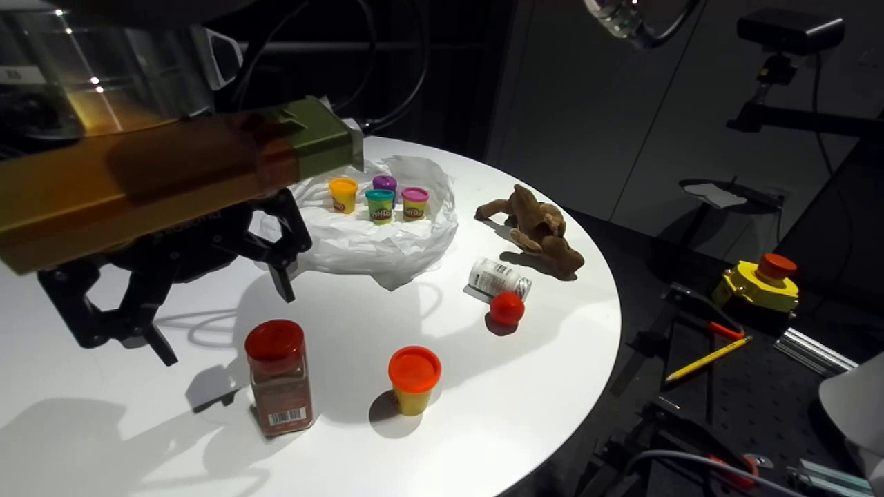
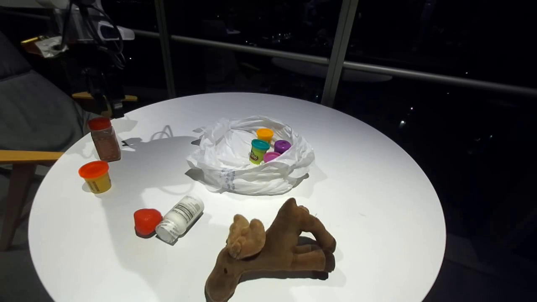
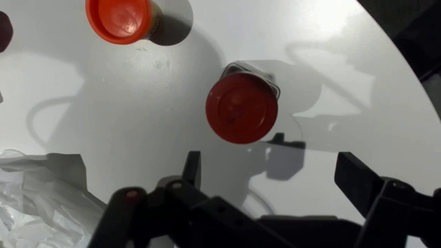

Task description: Put the things on the table in the plastic bag

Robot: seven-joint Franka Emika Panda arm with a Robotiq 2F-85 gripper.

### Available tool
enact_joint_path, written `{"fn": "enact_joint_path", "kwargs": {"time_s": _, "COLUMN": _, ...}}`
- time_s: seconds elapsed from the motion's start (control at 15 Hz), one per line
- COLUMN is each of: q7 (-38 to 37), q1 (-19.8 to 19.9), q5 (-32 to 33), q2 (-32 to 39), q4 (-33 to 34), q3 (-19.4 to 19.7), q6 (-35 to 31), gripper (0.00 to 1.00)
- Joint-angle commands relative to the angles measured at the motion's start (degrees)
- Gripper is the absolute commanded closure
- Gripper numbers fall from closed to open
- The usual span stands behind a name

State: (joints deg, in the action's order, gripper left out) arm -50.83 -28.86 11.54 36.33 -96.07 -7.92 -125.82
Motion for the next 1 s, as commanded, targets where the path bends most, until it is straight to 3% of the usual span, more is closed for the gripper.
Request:
{"fn": "enact_joint_path", "kwargs": {"time_s": 0.0, "q7": -2.21, "q1": -1.16, "q5": -0.76, "q2": -2.49, "q4": -3.04, "q3": 0.44, "q6": 0.64, "gripper": 0.0}}
{"fn": "enact_joint_path", "kwargs": {"time_s": 0.47, "q7": -2.58, "q1": -0.88, "q5": -1.88, "q2": -2.36, "q4": -4.69, "q3": -0.26, "q6": 1.39, "gripper": 0.02}}
{"fn": "enact_joint_path", "kwargs": {"time_s": 0.53, "q7": -2.49, "q1": -0.85, "q5": -2.26, "q2": -2.34, "q4": -4.83, "q3": -0.34, "q6": 1.41, "gripper": 0.26}}
{"fn": "enact_joint_path", "kwargs": {"time_s": 0.67, "q7": -2.65, "q1": -0.98, "q5": -2.64, "q2": -2.37, "q4": -4.92, "q3": -0.32, "q6": 1.69, "gripper": 0.31}}
{"fn": "enact_joint_path", "kwargs": {"time_s": 0.93, "q7": -2.76, "q1": -0.94, "q5": -3.31, "q2": -2.42, "q4": -5.14, "q3": -0.38, "q6": 2.07, "gripper": 0.64}}
